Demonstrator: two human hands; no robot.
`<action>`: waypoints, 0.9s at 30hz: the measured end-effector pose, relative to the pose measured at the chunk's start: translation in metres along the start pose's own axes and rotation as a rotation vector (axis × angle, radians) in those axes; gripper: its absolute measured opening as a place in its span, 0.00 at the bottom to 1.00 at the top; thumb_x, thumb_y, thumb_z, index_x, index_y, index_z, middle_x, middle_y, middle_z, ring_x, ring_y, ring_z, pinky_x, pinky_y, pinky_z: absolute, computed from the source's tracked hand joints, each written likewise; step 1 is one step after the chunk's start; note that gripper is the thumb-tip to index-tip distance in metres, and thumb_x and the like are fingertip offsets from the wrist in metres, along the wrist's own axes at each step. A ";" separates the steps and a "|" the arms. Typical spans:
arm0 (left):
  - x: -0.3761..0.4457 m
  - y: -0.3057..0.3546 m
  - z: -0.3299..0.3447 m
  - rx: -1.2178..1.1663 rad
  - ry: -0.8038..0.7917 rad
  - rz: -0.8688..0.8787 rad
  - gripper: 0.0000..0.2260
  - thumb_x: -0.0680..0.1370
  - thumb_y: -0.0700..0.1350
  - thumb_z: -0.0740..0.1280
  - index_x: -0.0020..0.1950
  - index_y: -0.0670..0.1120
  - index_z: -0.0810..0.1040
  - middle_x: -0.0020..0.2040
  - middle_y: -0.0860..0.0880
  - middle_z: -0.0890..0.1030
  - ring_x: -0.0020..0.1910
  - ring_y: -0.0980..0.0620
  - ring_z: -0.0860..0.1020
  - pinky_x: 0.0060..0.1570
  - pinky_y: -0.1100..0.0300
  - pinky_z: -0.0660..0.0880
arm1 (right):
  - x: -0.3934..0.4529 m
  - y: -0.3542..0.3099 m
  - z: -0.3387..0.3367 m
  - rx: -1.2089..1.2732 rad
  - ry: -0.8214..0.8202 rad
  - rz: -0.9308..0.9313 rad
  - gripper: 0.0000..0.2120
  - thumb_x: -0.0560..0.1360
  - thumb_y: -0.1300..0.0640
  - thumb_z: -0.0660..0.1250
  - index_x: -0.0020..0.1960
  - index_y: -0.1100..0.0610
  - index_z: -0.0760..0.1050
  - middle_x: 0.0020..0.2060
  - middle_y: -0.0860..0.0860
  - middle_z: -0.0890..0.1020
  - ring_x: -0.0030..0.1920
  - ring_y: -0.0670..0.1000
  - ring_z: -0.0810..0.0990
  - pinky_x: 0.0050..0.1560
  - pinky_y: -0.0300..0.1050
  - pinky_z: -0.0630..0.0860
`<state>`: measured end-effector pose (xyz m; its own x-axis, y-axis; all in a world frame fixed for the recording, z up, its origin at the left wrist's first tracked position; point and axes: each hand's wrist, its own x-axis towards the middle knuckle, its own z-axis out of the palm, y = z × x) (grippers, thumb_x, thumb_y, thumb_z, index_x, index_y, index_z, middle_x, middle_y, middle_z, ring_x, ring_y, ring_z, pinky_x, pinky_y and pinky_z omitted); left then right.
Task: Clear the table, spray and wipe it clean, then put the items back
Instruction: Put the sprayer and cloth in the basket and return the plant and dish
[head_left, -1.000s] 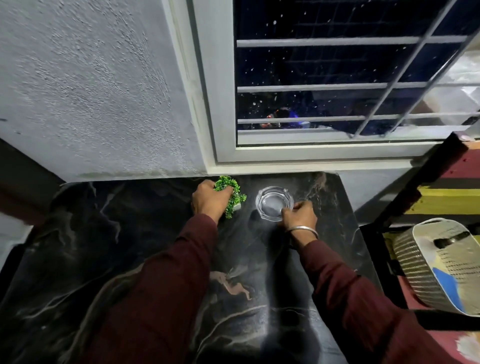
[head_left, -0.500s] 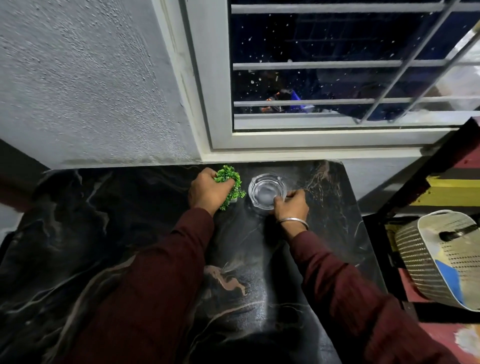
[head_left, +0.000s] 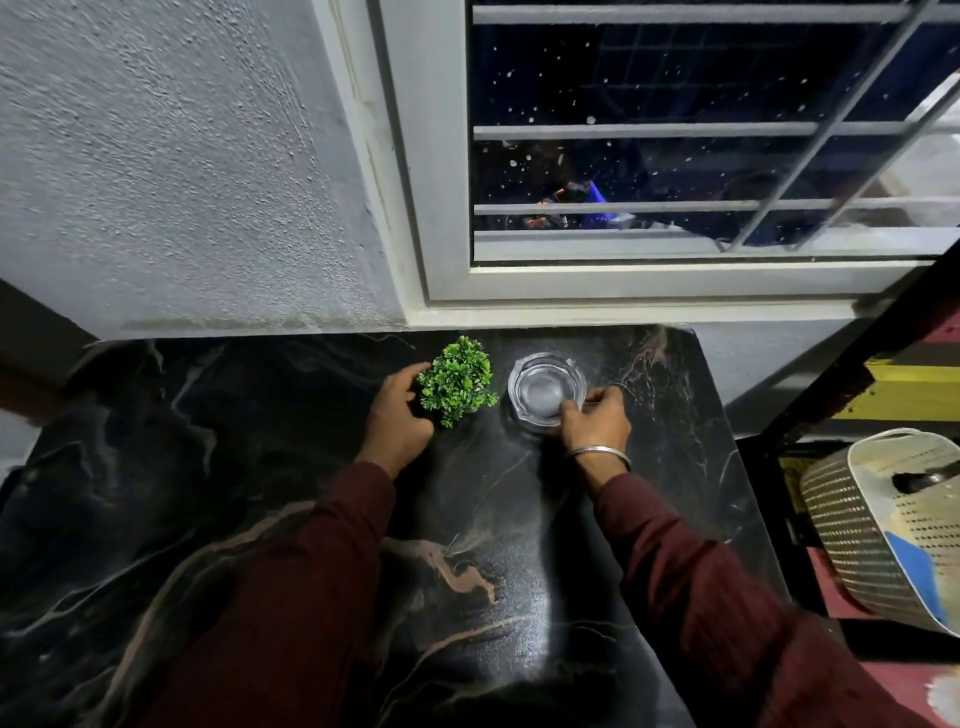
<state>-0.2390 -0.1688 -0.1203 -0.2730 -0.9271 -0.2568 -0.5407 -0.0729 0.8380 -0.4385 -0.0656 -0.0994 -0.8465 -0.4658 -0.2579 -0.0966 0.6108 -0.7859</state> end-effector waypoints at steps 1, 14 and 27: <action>0.002 -0.005 0.004 -0.025 -0.053 0.030 0.33 0.65 0.33 0.69 0.70 0.47 0.73 0.65 0.47 0.77 0.61 0.49 0.77 0.58 0.59 0.75 | 0.002 0.001 0.001 0.001 0.001 -0.005 0.14 0.71 0.60 0.69 0.54 0.64 0.73 0.48 0.61 0.82 0.50 0.60 0.80 0.52 0.46 0.72; 0.019 -0.004 0.026 0.025 0.068 0.130 0.23 0.69 0.40 0.79 0.63 0.47 0.81 0.53 0.49 0.85 0.52 0.54 0.81 0.46 0.68 0.70 | 0.023 0.002 0.015 -0.044 0.034 -0.023 0.13 0.71 0.61 0.68 0.53 0.65 0.73 0.47 0.62 0.81 0.49 0.60 0.79 0.51 0.47 0.71; 0.030 -0.008 0.026 0.078 0.030 0.101 0.23 0.68 0.39 0.79 0.62 0.49 0.81 0.53 0.51 0.85 0.52 0.53 0.82 0.49 0.63 0.74 | 0.024 0.006 0.015 -0.190 0.008 -0.117 0.19 0.71 0.58 0.69 0.56 0.68 0.71 0.53 0.65 0.78 0.54 0.64 0.76 0.54 0.50 0.69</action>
<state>-0.2639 -0.1868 -0.1474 -0.3059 -0.9390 -0.1573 -0.5722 0.0492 0.8186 -0.4515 -0.0828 -0.1194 -0.8279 -0.5357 -0.1660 -0.2904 0.6627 -0.6902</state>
